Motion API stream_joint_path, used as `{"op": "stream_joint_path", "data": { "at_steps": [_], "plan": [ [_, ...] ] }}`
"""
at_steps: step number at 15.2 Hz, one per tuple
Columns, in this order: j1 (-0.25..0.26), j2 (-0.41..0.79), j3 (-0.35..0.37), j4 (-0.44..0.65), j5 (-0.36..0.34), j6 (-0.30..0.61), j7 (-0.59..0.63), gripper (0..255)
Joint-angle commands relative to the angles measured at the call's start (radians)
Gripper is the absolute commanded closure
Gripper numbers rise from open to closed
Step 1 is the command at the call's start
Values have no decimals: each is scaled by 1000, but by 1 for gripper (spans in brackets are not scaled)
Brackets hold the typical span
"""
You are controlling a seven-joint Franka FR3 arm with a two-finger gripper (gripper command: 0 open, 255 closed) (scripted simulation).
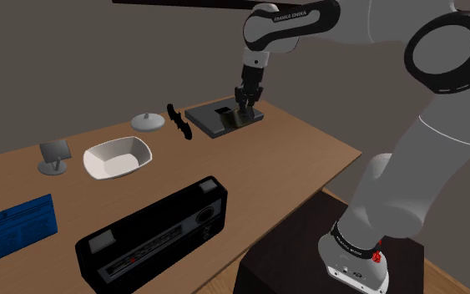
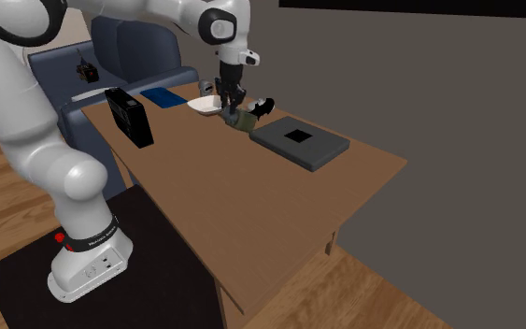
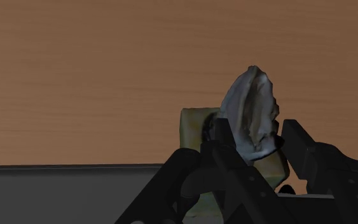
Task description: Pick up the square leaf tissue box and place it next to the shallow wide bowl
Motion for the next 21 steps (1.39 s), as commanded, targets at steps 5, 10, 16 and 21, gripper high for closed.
{"op": "stream_joint_path", "data": {
  "at_steps": [5,10,16,21],
  "plan": [
    [65,53,70,56,31,14,126,255],
    [117,121,122,134,55,17,222,255],
    [174,230,174,270,79,7,331,255],
    [217,343,210,421,91,-19,418,255]
  ]
}}
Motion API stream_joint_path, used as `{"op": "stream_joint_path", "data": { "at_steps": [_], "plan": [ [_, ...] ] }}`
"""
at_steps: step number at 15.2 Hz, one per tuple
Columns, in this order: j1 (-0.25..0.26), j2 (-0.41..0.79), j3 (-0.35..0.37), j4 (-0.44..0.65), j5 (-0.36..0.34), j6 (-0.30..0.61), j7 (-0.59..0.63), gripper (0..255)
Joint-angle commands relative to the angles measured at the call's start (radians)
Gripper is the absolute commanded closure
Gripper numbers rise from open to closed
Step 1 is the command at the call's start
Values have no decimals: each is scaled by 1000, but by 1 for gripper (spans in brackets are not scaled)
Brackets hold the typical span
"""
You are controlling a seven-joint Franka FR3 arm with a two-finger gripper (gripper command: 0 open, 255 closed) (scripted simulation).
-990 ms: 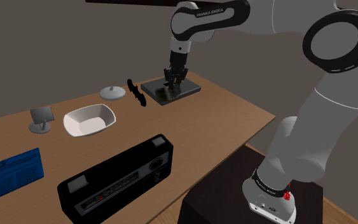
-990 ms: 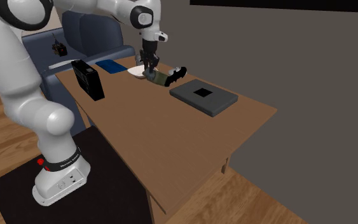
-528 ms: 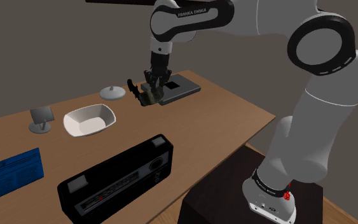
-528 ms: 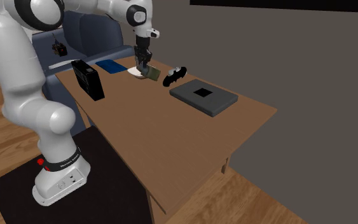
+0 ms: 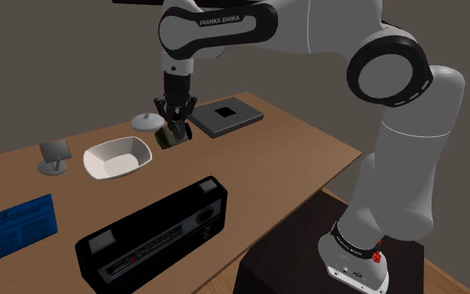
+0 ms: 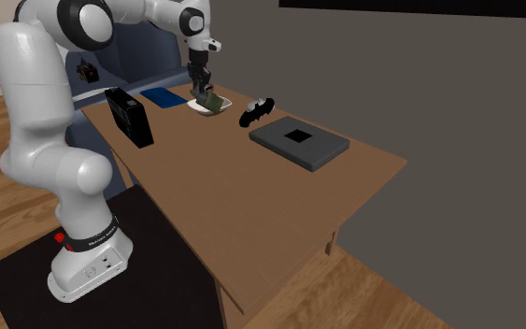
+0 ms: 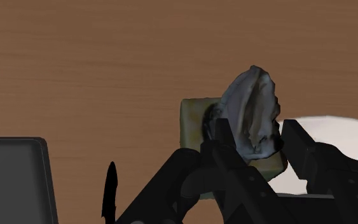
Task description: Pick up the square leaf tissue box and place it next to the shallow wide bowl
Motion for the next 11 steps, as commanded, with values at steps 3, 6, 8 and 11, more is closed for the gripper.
{"op": "stream_joint_path", "data": {
  "at_steps": [3,6,8,11],
  "plan": [
    [9,25,7,-1,5,30,10,255],
    [10,30,8,-34,8,67,3,255],
    [10,35,9,-55,10,92,-2,255],
    [11,43,10,-84,15,128,-9,255]
  ]
}}
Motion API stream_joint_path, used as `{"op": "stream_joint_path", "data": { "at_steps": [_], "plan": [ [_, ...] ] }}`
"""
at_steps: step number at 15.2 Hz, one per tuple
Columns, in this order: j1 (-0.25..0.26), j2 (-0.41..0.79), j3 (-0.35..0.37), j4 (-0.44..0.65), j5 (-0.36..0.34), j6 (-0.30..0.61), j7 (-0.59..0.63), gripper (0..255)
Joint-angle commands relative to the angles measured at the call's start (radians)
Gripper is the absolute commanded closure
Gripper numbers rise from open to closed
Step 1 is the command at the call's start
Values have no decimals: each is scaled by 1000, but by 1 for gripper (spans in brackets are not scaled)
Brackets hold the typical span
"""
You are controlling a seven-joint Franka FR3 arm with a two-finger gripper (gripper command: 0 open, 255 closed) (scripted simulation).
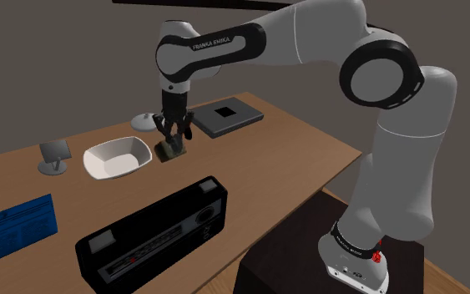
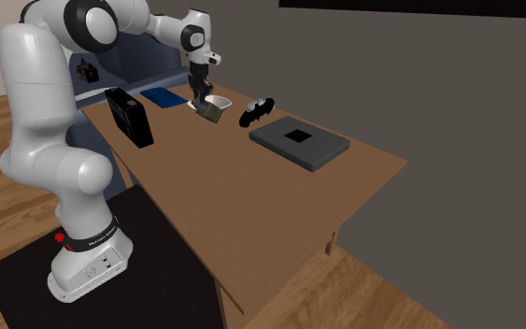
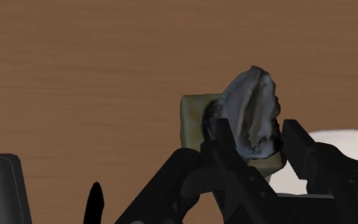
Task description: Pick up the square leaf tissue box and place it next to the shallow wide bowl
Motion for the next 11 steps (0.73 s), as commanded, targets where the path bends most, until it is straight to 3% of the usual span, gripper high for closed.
{"op": "stream_joint_path", "data": {
  "at_steps": [1,11],
  "plan": [
    [0,6,1,-17,3,25,-5,255],
    [0,49,6,-94,23,140,-32,255]
  ]
}}
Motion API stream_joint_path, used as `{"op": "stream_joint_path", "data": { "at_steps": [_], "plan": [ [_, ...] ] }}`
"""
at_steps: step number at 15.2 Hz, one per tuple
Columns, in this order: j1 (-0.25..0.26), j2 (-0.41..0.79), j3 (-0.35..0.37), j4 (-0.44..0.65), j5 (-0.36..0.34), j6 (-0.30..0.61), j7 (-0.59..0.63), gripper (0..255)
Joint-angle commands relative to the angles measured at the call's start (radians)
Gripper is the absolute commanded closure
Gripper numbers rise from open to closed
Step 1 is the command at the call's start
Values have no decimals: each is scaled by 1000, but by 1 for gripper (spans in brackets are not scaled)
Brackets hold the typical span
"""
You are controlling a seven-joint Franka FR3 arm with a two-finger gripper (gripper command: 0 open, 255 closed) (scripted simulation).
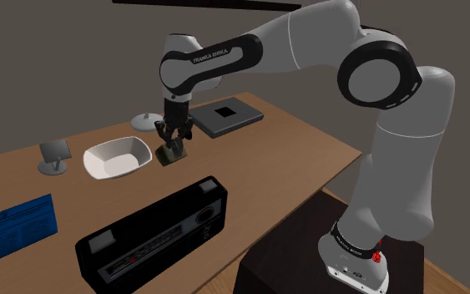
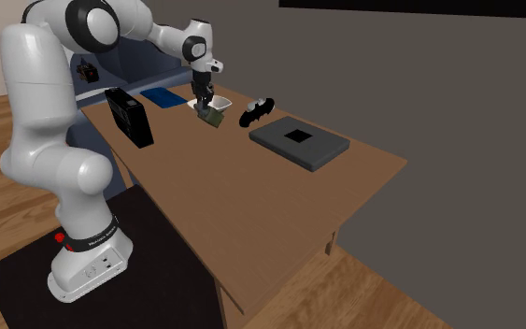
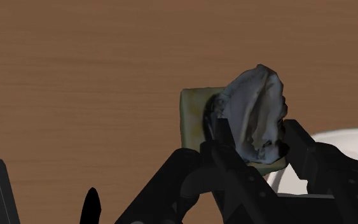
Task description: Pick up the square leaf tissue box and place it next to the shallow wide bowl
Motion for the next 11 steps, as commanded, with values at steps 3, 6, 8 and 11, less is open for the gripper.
{"op": "stream_joint_path", "data": {
  "at_steps": [3,6,8,11],
  "plan": [
    [4,56,9,-38,11,51,-10,255],
    [3,60,11,-42,12,59,-12,255],
    [2,60,12,-42,12,59,-12,255],
    [1,60,13,-42,12,59,-11,255]
  ]
}}
